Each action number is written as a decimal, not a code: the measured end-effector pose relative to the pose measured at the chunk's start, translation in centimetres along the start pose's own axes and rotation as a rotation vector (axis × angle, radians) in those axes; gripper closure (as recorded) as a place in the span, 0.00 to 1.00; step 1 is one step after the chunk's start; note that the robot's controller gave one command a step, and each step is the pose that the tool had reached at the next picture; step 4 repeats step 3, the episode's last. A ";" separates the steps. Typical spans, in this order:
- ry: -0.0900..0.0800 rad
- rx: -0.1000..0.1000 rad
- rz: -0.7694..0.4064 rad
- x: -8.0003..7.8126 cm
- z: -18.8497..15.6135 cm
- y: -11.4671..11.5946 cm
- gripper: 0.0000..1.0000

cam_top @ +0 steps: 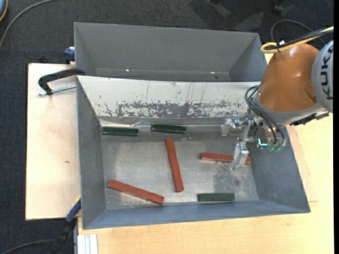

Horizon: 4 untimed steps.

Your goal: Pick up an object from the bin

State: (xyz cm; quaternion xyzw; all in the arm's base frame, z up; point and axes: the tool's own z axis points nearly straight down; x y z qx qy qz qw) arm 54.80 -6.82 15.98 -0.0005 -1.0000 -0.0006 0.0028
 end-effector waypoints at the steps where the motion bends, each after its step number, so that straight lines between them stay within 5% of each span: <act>1: -0.001 0.000 -0.148 -0.3 9.3 -1.4 0.00; 2: -0.007 0.001 -0.149 -0.5 8.9 -1.4 1.00; 3: -0.020 0.004 -0.145 -1.2 -6.0 -0.9 1.00; 4: -0.020 0.004 -0.145 -1.2 -6.0 -0.9 1.00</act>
Offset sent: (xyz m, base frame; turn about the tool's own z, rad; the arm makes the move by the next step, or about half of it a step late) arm 0.0037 -0.0144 -0.0898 -0.1485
